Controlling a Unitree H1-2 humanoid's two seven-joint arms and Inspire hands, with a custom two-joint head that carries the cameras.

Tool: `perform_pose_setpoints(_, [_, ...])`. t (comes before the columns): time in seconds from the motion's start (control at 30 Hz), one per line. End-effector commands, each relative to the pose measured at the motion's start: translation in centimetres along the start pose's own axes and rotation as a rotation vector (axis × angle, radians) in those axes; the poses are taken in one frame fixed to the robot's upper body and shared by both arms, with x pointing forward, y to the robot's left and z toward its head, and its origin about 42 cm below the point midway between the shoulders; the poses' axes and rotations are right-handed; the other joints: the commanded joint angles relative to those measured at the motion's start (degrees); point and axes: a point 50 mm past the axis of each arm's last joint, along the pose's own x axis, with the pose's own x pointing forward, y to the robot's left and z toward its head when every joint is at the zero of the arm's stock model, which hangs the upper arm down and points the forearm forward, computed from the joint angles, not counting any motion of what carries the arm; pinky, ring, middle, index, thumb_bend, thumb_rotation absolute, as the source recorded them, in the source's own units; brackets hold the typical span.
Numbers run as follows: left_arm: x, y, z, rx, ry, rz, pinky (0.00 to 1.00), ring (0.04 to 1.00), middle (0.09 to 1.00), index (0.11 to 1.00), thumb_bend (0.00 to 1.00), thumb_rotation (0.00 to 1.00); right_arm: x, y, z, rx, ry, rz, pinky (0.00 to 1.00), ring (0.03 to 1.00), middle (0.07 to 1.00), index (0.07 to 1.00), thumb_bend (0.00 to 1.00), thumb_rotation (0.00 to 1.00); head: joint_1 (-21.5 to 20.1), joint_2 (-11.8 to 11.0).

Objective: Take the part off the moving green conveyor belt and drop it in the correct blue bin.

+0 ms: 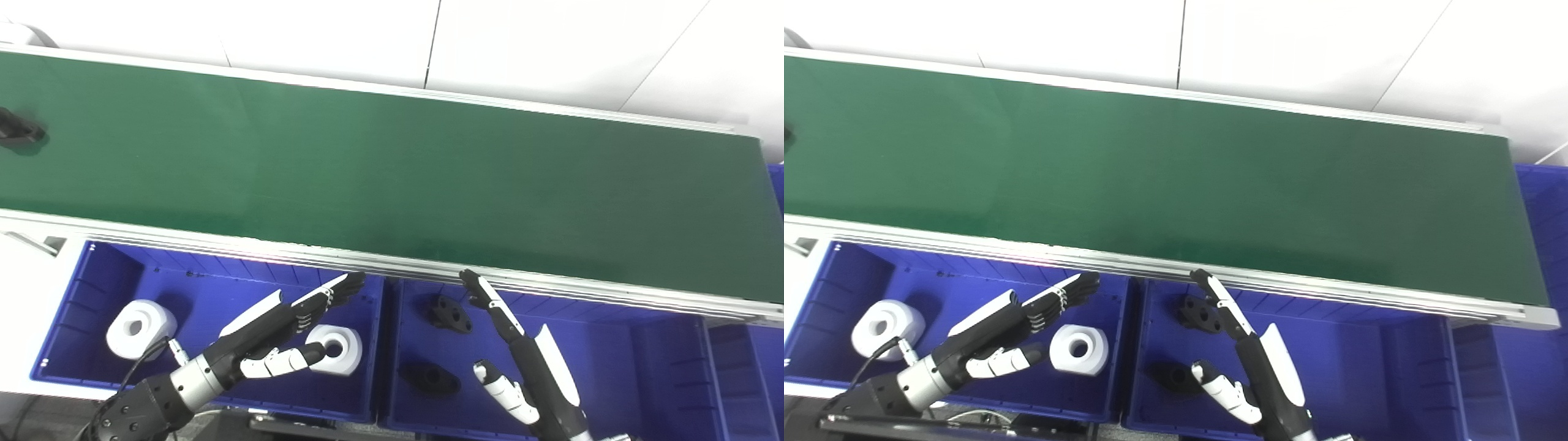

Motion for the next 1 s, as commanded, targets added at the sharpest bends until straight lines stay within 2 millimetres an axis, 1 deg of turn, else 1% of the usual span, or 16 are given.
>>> perform_pose_setpoints(0.0, [-0.28, 0.3, 0.78, 0.022, -0.03, 0.004, 1.0, 1.0, 1.0, 1.0, 0.36, 0.78, 0.07, 0.0, 1.03, 0.002, -0.035, -0.012, 0.88, 0.93, 0.959, 0.943, 0.55, 1.0, 0.1, 0.1])
perform_pose_setpoints(0.27, [-0.21, 0.25, 0.7, 0.014, -0.026, 0.007, 1.0, 1.0, 1.0, 1.0, 0.36, 0.78, -0.09, 0.07, 1.16, -0.003, -0.03, -0.004, 0.88, 0.929, 0.96, 0.943, 0.54, 1.0, -0.1, 0.0])
perform_pose_setpoints(0.4, [-0.29, 0.23, 0.77, 0.025, -0.028, 0.008, 0.99, 1.0, 1.0, 1.0, 0.36, 0.8, -0.11, 0.14, 1.2, -0.003, -0.03, 0.0, 0.88, 0.93, 0.961, 0.945, 0.54, 1.0, -0.3, 0.1])
perform_pose_setpoints(0.5, [-0.25, 0.19, 0.83, 0.021, -0.03, 0.006, 1.0, 1.0, 1.0, 1.0, 0.36, 0.8, -0.17, 0.11, 1.28, -0.003, -0.026, 0.005, 0.88, 0.931, 0.961, 0.948, 0.54, 1.0, -0.1, 0.4])
perform_pose_setpoints(0.63, [-0.03, -0.09, 0.81, 0.016, -0.027, 0.006, 1.0, 1.0, 1.0, 1.0, 0.37, 0.8, -0.31, -0.02, 1.2, 0.006, -0.015, 0.005, 0.88, 0.931, 0.962, 0.946, 0.56, 1.0, 0.5, 0.3])
perform_pose_setpoints(0.67, [0.02, -0.14, 0.85, 0.02, -0.025, 0.004, 1.0, 1.0, 1.0, 1.0, 0.37, 0.81, -0.33, -0.05, 1.14, 0.001, -0.017, 0.005, 0.87, 0.928, 0.959, 0.944, 0.55, 1.0, 0.5, 0.3])
perform_pose_setpoints(0.87, [0.19, -0.43, 0.75, 0.009, -0.041, 0.008, 1.0, 1.0, 1.0, 1.0, 0.36, 0.78, -0.41, -0.18, 1.03, -0.007, -0.022, 0.009, 0.87, 0.923, 0.956, 0.941, 0.54, 1.0, 0.6, 0.4])
perform_pose_setpoints(0.93, [0.17, -0.57, 0.8, 0.012, -0.039, 0.009, 1.0, 1.0, 1.0, 1.0, 0.36, 0.78, -0.43, -0.23, 1.07, -0.006, -0.022, 0.009, 0.87, 0.925, 0.958, 0.943, 0.54, 1.0, 0.8, 0.3])
perform_pose_setpoints(0.97, [0.2, -0.68, 0.76, 0.011, -0.042, 0.01, 1.0, 1.0, 1.0, 1.0, 0.36, 0.78, -0.49, -0.28, 1.05, -0.006, -0.022, 0.009, 0.87, 0.925, 0.958, 0.943, 0.54, 1.0, 2.2, -0.1])
